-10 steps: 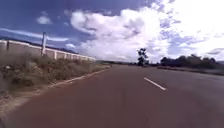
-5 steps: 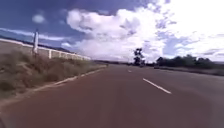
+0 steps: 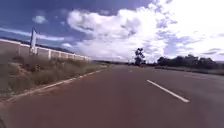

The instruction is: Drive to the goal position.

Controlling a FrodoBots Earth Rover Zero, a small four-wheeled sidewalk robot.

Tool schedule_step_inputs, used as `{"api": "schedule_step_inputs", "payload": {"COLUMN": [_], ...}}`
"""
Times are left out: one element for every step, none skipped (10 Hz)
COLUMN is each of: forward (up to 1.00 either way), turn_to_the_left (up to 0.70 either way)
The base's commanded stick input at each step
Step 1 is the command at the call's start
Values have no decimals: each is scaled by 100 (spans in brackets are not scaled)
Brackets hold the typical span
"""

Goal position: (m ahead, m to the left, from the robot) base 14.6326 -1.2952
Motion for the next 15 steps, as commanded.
{"api": "schedule_step_inputs", "payload": {"forward": [100,100,100,100,100,100,100,100,100,100,100,100,100,100,100], "turn_to_the_left": [0,0,0,0,0,0,-3,-6,-10,-34,-33,-32,-10,-7,-4]}}
